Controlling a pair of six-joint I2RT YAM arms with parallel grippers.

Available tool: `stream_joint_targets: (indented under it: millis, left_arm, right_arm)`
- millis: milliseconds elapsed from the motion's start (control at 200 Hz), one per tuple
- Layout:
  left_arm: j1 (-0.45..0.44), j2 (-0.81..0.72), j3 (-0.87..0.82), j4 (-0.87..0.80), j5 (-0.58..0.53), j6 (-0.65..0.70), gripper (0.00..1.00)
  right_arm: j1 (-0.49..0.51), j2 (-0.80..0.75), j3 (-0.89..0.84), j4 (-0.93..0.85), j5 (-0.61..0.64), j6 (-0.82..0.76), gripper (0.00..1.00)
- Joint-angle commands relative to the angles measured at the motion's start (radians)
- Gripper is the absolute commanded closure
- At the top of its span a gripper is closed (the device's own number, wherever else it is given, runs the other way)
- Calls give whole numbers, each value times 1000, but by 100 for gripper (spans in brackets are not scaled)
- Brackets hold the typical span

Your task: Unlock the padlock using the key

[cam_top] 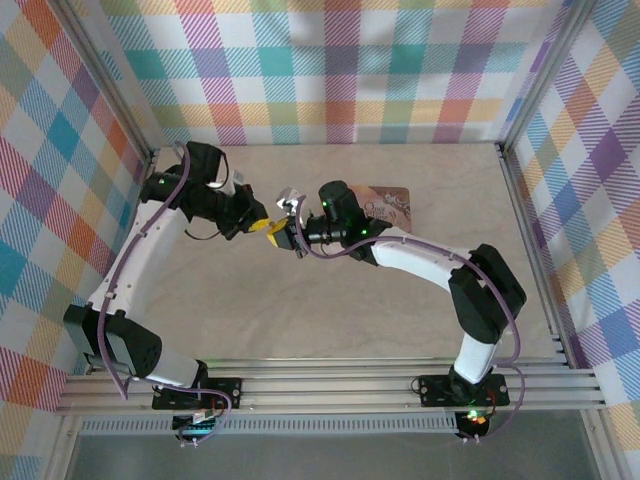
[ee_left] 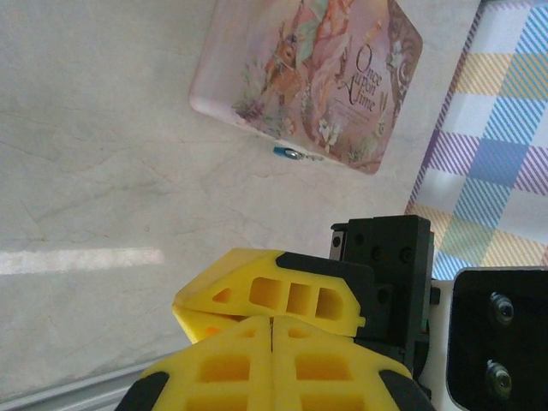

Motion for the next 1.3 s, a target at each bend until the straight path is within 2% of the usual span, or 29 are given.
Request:
stream_joint_targets:
  millis: [0, 35, 120, 265, 360, 470, 555, 740, 945, 1115, 1190, 1295]
  left_arm:
    - [18, -47, -27, 38, 35, 17, 96]
    - [20, -58, -37, 66, 46, 32, 86]
    - [24, -102, -63, 155, 66, 78, 72]
    - [29, -168, -100, 229, 45, 201, 58]
    - [28, -177, -130, 298, 115, 248, 55]
    - [27, -173, -192, 456, 289, 264, 54]
    - [19, -167, -218, 517, 363, 315, 57]
    - [-12, -104, -179, 401, 426, 474, 56]
    - [-77, 18, -120, 311, 530, 513, 54]
    - [-118, 59, -91, 298, 563, 530, 54]
    - [-117, 62, -87, 288, 571, 538, 55]
    - [-115, 82, -66, 220, 584, 593, 63]
  right_arm:
    - [-4, -65, 39, -104, -42, -6, 100]
    - [-8, -69, 46, -134, -59, 8, 100]
    - [-23, -76, 58, -194, -112, 57, 100]
    - [-46, -90, 79, -324, -190, 85, 100]
    - [-57, -96, 115, -454, -232, 50, 100]
    - [-76, -113, 150, -572, -266, 22, 100]
    - [-93, -142, 144, -606, -285, 14, 100]
    - [-121, -177, 156, -698, -312, -22, 100]
    - [-121, -197, 138, -709, -299, -29, 100]
    - [-121, -185, 136, -709, -293, -29, 100]
    - [-121, -178, 138, -706, -288, -26, 100]
    - [-128, -176, 125, -677, -282, 1, 100]
